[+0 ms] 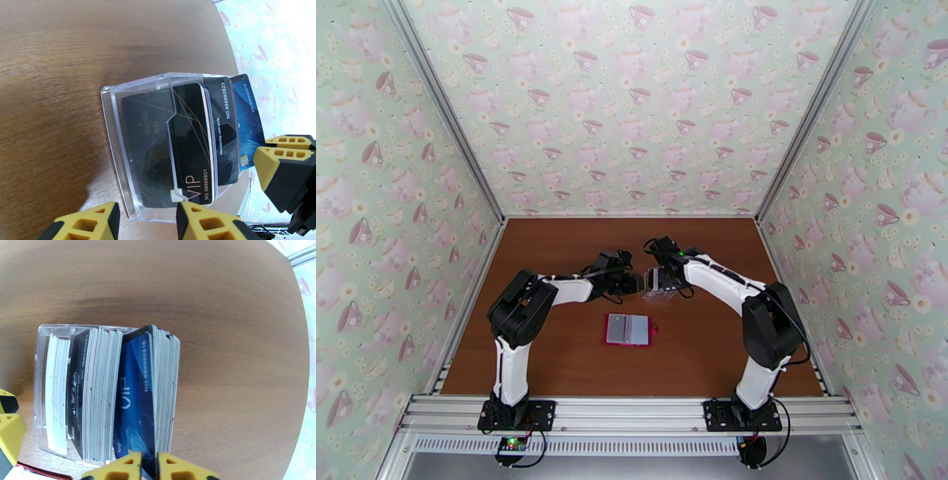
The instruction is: Put the credit cards into the card holder
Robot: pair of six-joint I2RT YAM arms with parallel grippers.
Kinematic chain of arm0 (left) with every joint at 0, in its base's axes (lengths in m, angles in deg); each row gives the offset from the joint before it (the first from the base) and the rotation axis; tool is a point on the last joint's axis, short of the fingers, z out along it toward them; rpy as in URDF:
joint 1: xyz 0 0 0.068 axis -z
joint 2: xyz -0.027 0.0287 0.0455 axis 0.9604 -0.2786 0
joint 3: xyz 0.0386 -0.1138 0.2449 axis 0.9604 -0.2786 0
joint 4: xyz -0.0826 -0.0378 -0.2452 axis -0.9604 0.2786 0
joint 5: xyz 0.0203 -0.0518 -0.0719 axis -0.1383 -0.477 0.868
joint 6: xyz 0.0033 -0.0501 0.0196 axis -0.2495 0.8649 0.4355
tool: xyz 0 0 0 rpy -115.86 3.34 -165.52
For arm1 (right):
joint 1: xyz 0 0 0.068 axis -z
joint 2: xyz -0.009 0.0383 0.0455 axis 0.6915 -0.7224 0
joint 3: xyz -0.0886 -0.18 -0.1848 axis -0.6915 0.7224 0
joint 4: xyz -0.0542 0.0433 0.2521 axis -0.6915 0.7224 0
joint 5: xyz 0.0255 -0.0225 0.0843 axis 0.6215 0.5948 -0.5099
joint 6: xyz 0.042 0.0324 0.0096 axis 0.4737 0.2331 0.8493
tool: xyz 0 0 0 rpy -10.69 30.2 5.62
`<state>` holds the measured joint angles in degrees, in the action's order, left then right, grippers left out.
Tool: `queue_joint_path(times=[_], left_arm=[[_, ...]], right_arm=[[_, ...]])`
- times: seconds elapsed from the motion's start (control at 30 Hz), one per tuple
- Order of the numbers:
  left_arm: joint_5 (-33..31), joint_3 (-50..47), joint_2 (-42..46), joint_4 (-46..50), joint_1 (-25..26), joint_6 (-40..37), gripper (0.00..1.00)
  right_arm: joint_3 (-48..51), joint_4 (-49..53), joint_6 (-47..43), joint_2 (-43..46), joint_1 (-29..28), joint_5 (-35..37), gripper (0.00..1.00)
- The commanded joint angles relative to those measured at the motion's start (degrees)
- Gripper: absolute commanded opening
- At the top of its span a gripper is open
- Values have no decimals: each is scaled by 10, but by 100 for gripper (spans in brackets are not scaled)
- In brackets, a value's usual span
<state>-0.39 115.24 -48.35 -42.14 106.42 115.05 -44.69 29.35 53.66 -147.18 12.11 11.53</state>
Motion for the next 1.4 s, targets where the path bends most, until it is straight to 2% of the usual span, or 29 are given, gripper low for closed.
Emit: queue_joint_path(times=[0.0,0.33,0.97,1.1,1.2,1.37], left_arm=[[9,-7,-15,2,-1,3,43],[9,-7,-15,4,-1,2,43],[8,-9,-14,4,-6,2,43],[7,-9,-14,4,-6,2,43],[8,-9,-14,3,-6,3,43],[8,-9,-14,3,-6,3,43]], right_arm=[[-20,25,-6,16,-7,21,14],[-31,25,2,-1,-24,17,14],[5,-2,8,0,-12,-4,17],[3,0,6,12,-9,26,34],[-1,1,-2,10,-4,38,40],[-8,-6,-13,-18,12,34,42]])
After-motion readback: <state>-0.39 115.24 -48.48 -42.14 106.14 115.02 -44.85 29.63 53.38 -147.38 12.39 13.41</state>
